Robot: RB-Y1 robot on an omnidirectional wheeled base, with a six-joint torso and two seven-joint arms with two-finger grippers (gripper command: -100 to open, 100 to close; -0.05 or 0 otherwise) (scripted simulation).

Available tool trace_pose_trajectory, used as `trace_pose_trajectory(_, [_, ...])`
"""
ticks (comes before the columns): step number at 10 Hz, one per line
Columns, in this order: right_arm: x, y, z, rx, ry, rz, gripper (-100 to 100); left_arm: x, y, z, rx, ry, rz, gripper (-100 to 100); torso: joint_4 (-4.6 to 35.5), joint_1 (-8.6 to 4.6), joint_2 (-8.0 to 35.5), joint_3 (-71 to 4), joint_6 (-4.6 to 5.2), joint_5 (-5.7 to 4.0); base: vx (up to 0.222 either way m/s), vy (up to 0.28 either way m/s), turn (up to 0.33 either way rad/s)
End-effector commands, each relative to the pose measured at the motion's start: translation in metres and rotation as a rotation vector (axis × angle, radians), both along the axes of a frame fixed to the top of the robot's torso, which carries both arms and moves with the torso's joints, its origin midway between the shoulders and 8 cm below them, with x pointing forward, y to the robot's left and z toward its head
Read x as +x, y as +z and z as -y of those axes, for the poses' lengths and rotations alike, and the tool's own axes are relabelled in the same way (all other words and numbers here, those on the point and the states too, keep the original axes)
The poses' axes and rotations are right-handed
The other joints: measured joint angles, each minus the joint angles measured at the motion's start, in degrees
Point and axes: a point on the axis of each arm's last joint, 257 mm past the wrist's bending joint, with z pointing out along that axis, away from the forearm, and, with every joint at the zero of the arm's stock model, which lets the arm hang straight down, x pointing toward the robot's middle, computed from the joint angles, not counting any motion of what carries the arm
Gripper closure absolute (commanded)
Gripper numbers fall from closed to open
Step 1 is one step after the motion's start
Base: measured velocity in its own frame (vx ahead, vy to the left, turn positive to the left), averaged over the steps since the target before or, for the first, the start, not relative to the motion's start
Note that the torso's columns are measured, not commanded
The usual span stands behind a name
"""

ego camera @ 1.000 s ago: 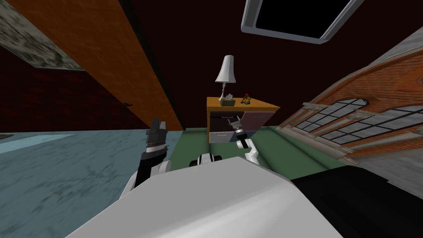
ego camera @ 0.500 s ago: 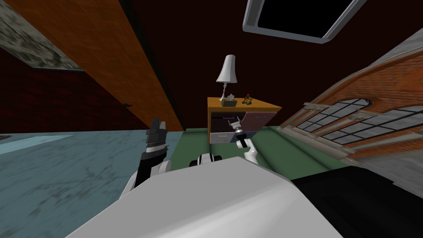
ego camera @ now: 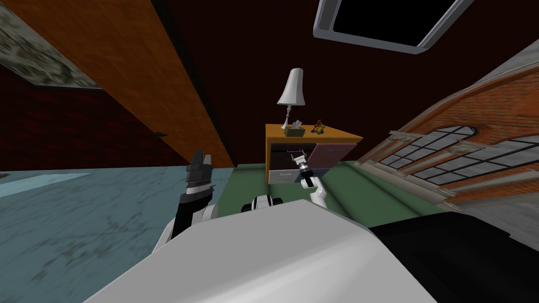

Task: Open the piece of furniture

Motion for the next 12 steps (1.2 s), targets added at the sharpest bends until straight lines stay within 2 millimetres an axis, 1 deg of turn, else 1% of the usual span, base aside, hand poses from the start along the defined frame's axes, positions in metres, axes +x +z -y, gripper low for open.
trace_pose_trajectory(1, [0.004,-0.015,0.009,-0.071,-0.048,-0.031,-100,0.000,0.000,0.000,0.000,0.000,0.000,0,0.00,-0.01,0.01,0.00,0.01,0.01,0.039,0.036,-0.006])
trace_pose_trajectory(2, [0.004,-0.015,0.009,-0.087,-0.053,-0.031,-100,0.000,0.000,0.000,0.000,0.000,0.000,0,-0.01,0.01,-0.05,-0.03,0.00,0.00,0.039,0.030,-0.003])
trace_pose_trajectory(3, [0.006,-0.024,0.014,-0.121,-0.077,-0.051,-100,0.000,0.000,0.000,0.000,0.000,0.000,0,-0.02,-0.01,-0.06,-0.04,0.00,0.01,0.054,0.028,-0.006])
trace_pose_trajectory(4, [0.006,-0.024,0.014,-0.131,-0.080,-0.051,-100,0.000,0.000,0.000,0.000,0.000,0.000,0,-0.03,-0.01,-0.11,-0.07,0.00,0.00,0.040,0.028,-0.001])
trace_pose_trajectory(6, [0.011,-0.039,0.022,-0.197,-0.121,-0.088,-100,0.000,0.000,0.000,0.000,0.000,0.000,0,-0.01,0.03,-0.03,-0.02,0.00,0.01,0.045,0.043,-0.006])
trace_pose_trajectory(7, [0.011,-0.039,0.022,-0.212,-0.125,-0.088,-100,0.000,0.000,0.000,0.000,0.000,0.000,0,-0.02,0.05,-0.08,-0.05,0.00,0.02,0.045,0.036,-0.003])
trace_pose_trajectory(10, [0.015,-0.057,0.030,-0.304,-0.171,-0.132,-100,0.000,0.000,0.000,0.000,0.000,0.000,0,-0.01,0.01,-0.03,-0.02,0.00,0.01,0.038,0.038,-0.005])
trace_pose_trajectory(12, [0.016,-0.064,0.034,-0.342,-0.188,-0.150,-100,0.000,0.000,0.000,0.000,0.000,0.000,0,-0.02,0.00,-0.08,-0.06,0.00,0.01,0.045,0.033,-0.003])
